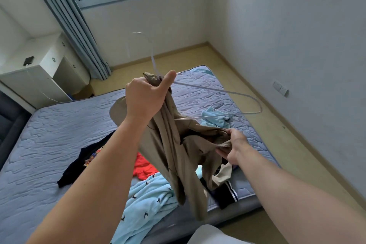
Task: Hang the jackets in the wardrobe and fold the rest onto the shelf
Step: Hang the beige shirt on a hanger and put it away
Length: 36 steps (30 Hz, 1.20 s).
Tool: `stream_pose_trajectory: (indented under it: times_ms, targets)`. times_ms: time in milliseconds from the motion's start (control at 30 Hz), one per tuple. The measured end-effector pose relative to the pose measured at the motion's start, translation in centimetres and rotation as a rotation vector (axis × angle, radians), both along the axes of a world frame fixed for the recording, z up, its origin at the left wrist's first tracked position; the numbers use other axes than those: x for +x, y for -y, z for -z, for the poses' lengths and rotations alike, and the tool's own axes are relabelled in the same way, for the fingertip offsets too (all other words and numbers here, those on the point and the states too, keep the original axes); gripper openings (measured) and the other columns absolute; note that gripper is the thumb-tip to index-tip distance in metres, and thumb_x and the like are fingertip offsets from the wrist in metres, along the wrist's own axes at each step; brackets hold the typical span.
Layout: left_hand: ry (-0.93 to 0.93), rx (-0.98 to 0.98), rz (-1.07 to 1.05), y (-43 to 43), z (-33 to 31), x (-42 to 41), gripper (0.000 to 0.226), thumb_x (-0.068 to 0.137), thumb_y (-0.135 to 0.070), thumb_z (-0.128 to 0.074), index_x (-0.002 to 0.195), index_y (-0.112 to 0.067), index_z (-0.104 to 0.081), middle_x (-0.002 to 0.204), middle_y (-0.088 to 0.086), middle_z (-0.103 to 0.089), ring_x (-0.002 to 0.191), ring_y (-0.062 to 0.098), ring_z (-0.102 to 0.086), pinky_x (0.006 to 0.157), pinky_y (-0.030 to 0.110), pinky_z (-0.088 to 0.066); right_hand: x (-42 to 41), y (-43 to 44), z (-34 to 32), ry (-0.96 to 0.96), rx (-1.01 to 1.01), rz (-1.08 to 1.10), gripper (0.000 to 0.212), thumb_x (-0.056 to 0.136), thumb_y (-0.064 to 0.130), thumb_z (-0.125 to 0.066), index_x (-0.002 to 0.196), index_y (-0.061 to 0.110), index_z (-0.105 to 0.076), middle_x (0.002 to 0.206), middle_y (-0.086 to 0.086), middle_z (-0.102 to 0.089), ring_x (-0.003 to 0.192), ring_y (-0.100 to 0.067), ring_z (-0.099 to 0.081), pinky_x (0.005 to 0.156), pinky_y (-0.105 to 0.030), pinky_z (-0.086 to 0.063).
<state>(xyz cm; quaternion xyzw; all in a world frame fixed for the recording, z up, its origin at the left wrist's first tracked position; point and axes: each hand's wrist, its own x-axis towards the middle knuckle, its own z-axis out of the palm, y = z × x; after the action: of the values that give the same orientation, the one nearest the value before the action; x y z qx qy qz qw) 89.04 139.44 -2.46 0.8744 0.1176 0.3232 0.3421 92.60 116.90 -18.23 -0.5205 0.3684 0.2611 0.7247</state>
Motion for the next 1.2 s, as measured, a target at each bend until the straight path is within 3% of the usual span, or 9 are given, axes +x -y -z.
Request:
stream_pose_trajectory:
  times_ms: [133,267,333,467,633,833,933,1067,1200]
  targets:
    - [-0.091,-0.016,-0.104,-2.2,1.3,0.1,0.077,0.075,-0.069,-0.071,0.044,-0.014,-0.026,0.041,-0.005,-0.025,0.043,0.014,-0.028,0.051,0.032,-0.030,1.5,2.1,-1.1,0.016,0.043,0.073,0.021,0.092,0.032,-0.054,0.078,0.018,-0.062,0.062,-0.002,-0.068,0.065,-0.022,-0.064,0.059,-0.032,-0.053]
    - [-0.169,0.026,-0.141,-2.9,2.1,0.1,0.073,0.067,-0.077,-0.064,0.045,-0.015,-0.032,0.044,-0.002,-0.033,0.054,0.029,-0.041,0.061,0.037,-0.041,3.1,3.2,-2.4,0.041,0.159,0.132,0.020,0.096,0.037,-0.056,0.100,0.023,-0.070,0.106,0.001,-0.073,0.099,-0.022,-0.069,0.095,-0.041,-0.055]
    - [-0.200,0.061,-0.139,-2.9,2.3,0.2,0.073,0.066,-0.078,-0.063,0.044,-0.015,-0.034,0.044,-0.003,-0.035,0.058,0.036,-0.049,0.069,0.043,-0.048,4.0,3.4,-3.3,0.087,0.197,0.128,0.032,0.097,0.039,-0.055,0.116,0.020,-0.072,0.118,-0.001,-0.072,0.111,-0.024,-0.068,0.103,-0.044,-0.050]
    - [-0.258,0.151,-0.131,-2.9,2.6,0.4,0.071,0.069,-0.080,-0.059,0.046,-0.014,-0.046,0.047,-0.001,-0.046,0.062,0.030,-0.055,0.085,0.054,-0.052,5.0,3.5,-5.5,0.233,0.190,0.066,0.033,0.097,0.035,-0.060,0.121,0.015,-0.071,0.113,-0.010,-0.075,0.104,-0.029,-0.072,0.096,-0.046,-0.055]
    - [-0.321,0.356,-0.197,-1.3,3.1,0.6,0.080,0.078,-0.089,-0.045,0.067,-0.012,-0.066,0.070,0.006,-0.064,0.084,0.032,-0.063,0.092,0.047,-0.046,4.7,2.3,-8.0,0.601,-0.050,-0.003,0.022,0.084,0.013,-0.077,0.104,0.005,-0.074,0.097,-0.013,-0.077,0.082,-0.023,-0.075,0.080,-0.040,-0.063]
    - [-0.317,0.460,-0.154,1.9,2.6,1.0,0.081,0.080,-0.089,-0.040,0.073,-0.011,-0.061,0.081,0.012,-0.069,0.089,0.034,-0.065,0.080,0.040,-0.048,3.7,-0.6,-12.8,0.875,-0.047,-0.128,0.013,0.079,0.011,-0.076,0.081,0.023,-0.080,0.087,-0.001,-0.078,0.080,-0.015,-0.073,0.080,-0.032,-0.061]
    - [-0.318,0.412,-0.161,2.5,1.6,1.0,0.077,0.078,-0.091,-0.040,0.065,-0.015,-0.050,0.075,0.007,-0.063,0.089,0.033,-0.064,0.066,0.036,-0.042,2.6,-0.8,-13.7,0.947,-0.026,-0.218,0.020,0.076,0.011,-0.074,0.091,0.024,-0.080,0.093,-0.002,-0.078,0.089,-0.018,-0.074,0.082,-0.035,-0.061]
    - [-0.307,0.395,-0.187,3.1,1.1,0.6,0.071,0.077,-0.090,-0.043,0.058,-0.021,-0.043,0.062,-0.005,-0.044,0.087,0.031,-0.063,0.064,0.033,-0.037,2.6,0.6,-14.0,0.927,-0.127,-0.190,0.023,0.080,0.004,-0.073,0.096,0.021,-0.077,0.101,-0.010,-0.076,0.089,-0.021,-0.071,0.093,-0.047,-0.058]
    - [-0.245,0.294,-0.256,3.7,1.2,0.4,0.070,0.079,-0.088,-0.045,0.058,-0.021,-0.048,0.059,-0.005,-0.047,0.087,0.032,-0.064,0.064,0.032,-0.034,1.7,1.5,-13.7,0.959,-0.170,-0.486,0.024,0.081,0.005,-0.073,0.103,0.015,-0.076,0.081,-0.004,-0.075,0.071,-0.017,-0.067,0.075,-0.038,-0.057]
